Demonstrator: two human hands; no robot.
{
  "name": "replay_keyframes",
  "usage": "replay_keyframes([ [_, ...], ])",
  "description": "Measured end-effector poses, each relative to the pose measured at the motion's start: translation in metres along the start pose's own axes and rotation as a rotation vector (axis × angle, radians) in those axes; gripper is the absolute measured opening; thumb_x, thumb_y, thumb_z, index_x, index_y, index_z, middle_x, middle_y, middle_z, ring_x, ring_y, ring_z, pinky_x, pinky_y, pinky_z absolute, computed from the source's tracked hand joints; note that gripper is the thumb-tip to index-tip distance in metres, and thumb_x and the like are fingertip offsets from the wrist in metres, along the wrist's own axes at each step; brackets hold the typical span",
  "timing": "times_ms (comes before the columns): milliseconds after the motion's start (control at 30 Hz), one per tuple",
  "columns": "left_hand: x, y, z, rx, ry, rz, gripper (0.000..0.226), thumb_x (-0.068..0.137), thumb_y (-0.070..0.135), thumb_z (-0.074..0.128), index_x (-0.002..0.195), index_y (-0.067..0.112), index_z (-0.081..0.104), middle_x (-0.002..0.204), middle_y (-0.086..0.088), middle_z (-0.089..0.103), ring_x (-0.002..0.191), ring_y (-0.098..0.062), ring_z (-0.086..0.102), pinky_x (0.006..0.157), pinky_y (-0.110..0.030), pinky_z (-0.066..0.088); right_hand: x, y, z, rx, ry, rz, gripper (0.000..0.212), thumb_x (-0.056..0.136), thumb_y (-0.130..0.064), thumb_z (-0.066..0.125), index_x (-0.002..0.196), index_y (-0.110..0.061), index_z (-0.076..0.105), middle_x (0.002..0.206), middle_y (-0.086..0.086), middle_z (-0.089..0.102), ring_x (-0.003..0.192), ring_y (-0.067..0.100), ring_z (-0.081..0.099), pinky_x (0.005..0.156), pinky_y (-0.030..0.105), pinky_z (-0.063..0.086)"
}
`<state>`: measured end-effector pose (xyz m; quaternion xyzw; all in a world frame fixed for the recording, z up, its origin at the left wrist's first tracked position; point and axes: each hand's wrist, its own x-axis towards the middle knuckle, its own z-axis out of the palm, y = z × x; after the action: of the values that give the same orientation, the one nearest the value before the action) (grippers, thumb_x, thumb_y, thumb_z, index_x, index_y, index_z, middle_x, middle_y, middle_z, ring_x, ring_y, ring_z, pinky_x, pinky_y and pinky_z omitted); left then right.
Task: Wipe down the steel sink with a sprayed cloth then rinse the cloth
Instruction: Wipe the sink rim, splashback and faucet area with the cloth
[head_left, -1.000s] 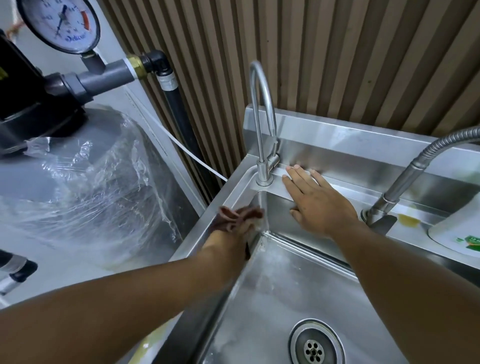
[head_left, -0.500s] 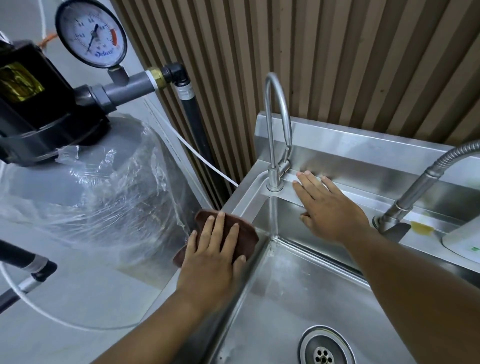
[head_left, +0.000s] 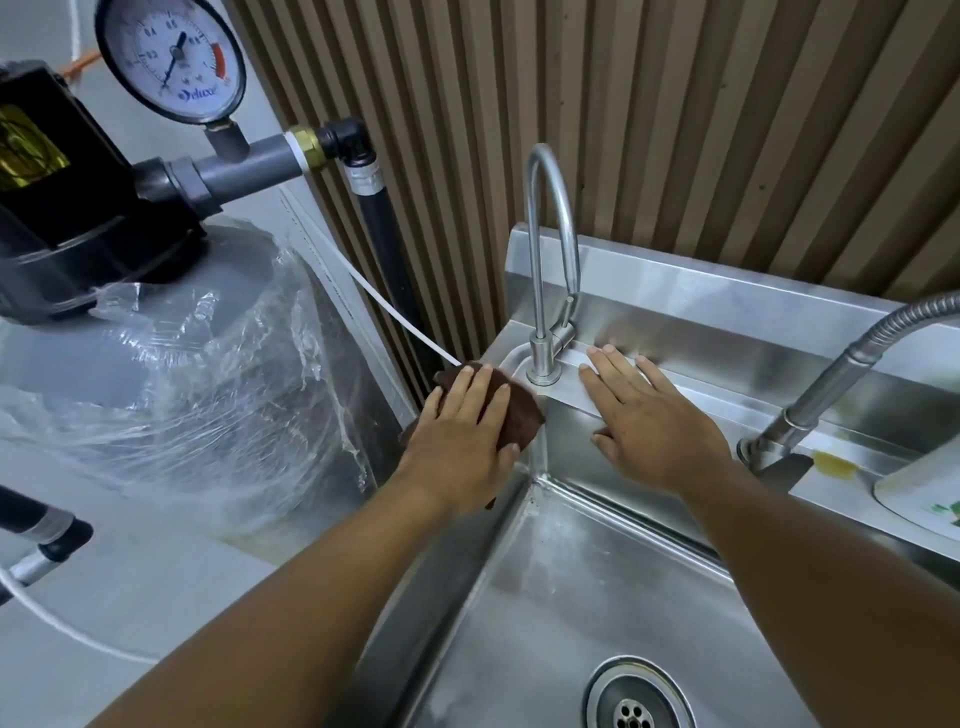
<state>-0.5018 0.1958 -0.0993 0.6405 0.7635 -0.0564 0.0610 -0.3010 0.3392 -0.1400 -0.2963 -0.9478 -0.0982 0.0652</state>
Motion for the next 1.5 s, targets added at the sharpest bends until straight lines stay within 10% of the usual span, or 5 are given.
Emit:
replay_keyframes([
  [167,-0.028,0.006,0.006,0.096,0.119,-0.123,0.073,0.097,0.057,0.03,0.158,0.018,0.02,0.154,-0.014,0.028,0.141,-0.036,0.024,0.117,-0.053,0.021,0.0,0.0,-0.002,-0.01,-0.013,0.0,0.079,0.086,-0.038,0.066,0.152,-0.005,0.037,0.16,0.016,0.033,0.15,0.03,0.028,0.121,0.048,0.025],
  [467,0.06,0.013,-0.018,-0.01,-0.059,-0.021,0.095,0.096,0.056,0.045,0.159,0.009,-0.008,0.168,-0.006,-0.015,0.153,-0.025,-0.016,0.125,-0.046,0.0,0.0,-0.001,0.0,-0.009,-0.008,0.008,0.082,0.085,-0.038,0.068,0.152,-0.005,0.037,0.16,0.016,0.033,0.15,0.029,0.028,0.122,0.048,0.025],
  [967,-0.055,-0.005,0.017,0.1,0.03,0.015,0.073,0.101,0.04,0.033,0.16,0.015,-0.002,0.168,-0.004,-0.008,0.154,-0.025,-0.012,0.125,-0.046,0.001,0.0,-0.003,0.001,-0.029,-0.043,0.048,0.083,0.084,-0.037,0.072,0.152,-0.006,0.038,0.161,0.015,0.032,0.149,0.03,0.029,0.12,0.049,0.026],
  [1200,-0.118,-0.017,0.031,0.006,0.088,0.001,0.074,0.095,0.057,0.038,0.152,0.009,0.04,0.16,-0.008,0.036,0.149,-0.029,0.03,0.114,-0.051,0.037,0.003,-0.029,-0.025,-0.015,-0.29,0.225,0.076,0.101,-0.03,0.045,0.161,-0.017,0.001,0.169,0.006,-0.008,0.155,0.027,-0.003,0.123,0.048,0.005],
  [1500,-0.118,-0.06,0.016,0.071,0.171,0.304,0.055,0.096,0.035,0.035,0.141,0.012,0.056,0.15,-0.004,0.051,0.143,-0.027,0.041,0.118,-0.046,0.031,-0.063,-0.194,-0.115,1.079,-0.169,0.878,0.039,0.105,-0.034,0.043,0.139,-0.016,0.051,0.137,-0.003,0.054,0.131,0.023,0.05,0.098,0.028,0.038],
])
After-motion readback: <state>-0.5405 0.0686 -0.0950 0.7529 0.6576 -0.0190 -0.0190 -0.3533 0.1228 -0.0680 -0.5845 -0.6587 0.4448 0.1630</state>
